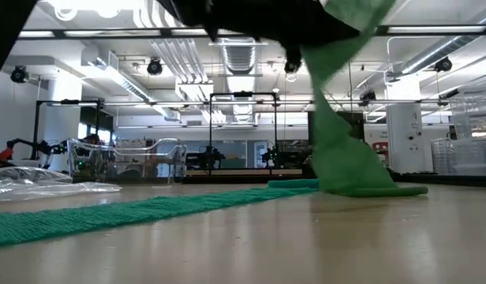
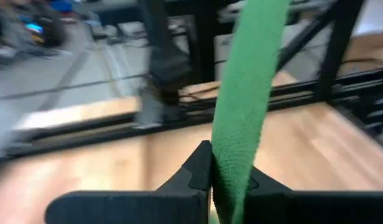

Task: Roll bandage
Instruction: Roll the green bandage

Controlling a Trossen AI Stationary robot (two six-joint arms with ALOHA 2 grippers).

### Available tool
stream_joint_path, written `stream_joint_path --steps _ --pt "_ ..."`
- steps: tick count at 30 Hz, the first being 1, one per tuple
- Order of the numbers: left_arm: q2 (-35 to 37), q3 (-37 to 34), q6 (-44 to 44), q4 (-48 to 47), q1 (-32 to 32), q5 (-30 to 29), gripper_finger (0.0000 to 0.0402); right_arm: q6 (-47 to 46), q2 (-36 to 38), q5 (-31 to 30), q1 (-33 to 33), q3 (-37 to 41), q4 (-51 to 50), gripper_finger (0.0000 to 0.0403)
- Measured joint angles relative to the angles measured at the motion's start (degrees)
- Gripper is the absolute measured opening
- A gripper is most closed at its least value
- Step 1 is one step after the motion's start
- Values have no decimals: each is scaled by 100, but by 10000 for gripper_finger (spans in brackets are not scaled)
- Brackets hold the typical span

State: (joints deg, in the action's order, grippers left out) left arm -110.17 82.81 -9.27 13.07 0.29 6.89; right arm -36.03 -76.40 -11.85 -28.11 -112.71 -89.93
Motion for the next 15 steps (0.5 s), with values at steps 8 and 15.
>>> stream_joint_path --steps 8,15 --pt "752 -11 -194 -457 -110 -145 0 150 -33 614 2 1007 0 47" --pt "791 352 245 1184 -456 440 0 800 315 452 99 493 4 53"
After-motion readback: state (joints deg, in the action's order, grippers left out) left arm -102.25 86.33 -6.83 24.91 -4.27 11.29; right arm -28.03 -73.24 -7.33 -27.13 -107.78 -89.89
